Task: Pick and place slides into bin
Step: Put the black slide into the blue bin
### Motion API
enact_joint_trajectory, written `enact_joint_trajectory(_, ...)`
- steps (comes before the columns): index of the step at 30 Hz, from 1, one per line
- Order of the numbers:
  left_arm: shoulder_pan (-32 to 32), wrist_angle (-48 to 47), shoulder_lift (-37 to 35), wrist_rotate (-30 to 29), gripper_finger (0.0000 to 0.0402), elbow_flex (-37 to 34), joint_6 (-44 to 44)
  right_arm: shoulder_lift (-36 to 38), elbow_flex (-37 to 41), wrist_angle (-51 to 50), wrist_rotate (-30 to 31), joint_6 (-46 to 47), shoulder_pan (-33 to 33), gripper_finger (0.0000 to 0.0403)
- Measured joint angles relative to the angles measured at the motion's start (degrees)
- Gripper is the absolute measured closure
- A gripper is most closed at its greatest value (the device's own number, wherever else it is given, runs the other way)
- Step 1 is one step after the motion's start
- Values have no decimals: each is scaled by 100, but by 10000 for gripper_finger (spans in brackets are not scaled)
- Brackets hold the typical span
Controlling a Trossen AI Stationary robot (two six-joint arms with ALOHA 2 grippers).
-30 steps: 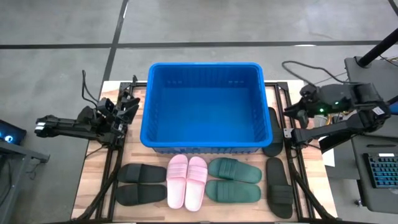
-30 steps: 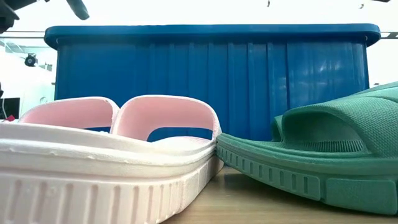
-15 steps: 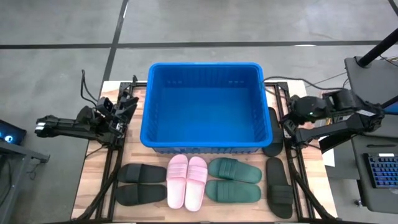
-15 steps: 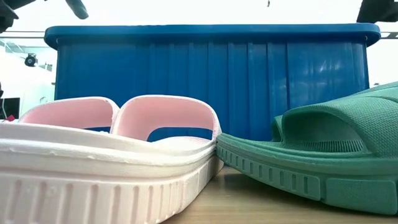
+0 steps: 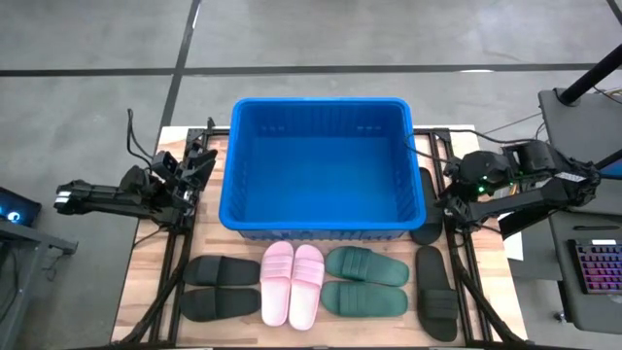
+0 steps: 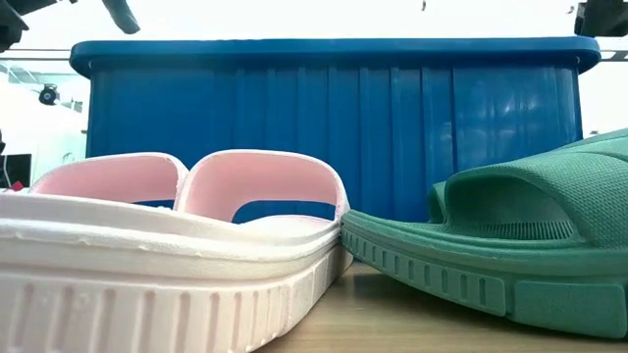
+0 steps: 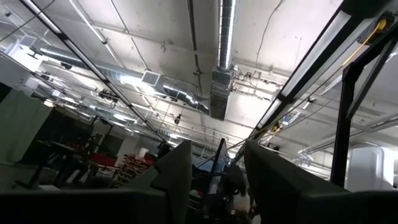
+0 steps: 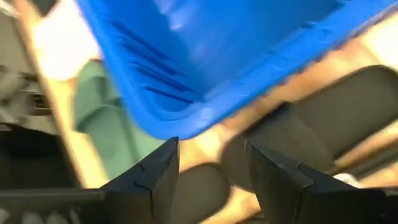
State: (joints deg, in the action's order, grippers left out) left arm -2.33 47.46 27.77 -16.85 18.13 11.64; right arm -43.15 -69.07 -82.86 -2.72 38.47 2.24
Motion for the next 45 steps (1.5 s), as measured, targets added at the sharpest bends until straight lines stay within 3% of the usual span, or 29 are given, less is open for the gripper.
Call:
enact_joint_trajectory(8,0,9,60,-172,269,-2,-7,-13,-261,266,-529,206,0,229)
enact_joint_trajectory(14,0,7,110,-172,269,-18,-7,-64,-134,443,-1863,503,55,238)
enact_joint_trajectory(17,0,0,161,-211,269,-48,-7,-210,-117,560,-2199,730,199,244)
enact_joint_trajectory(25,0,2,217,-318,269,-59,-7,-348,-139,567,-2470,1255,903,255)
enact_joint_trajectory(32,1,0,219,-366,269,-74,-7,-435,-35,569,-2230,1187,1528,249)
enact_joint_trajectory(38,2,1,283,-819,269,-76,1,-637,255,606,-2268,1199,2315,232)
enact_joint_trajectory(45,1,1,381,-1223,269,-76,0,-711,1182,1973,-2267,1609,3421,205)
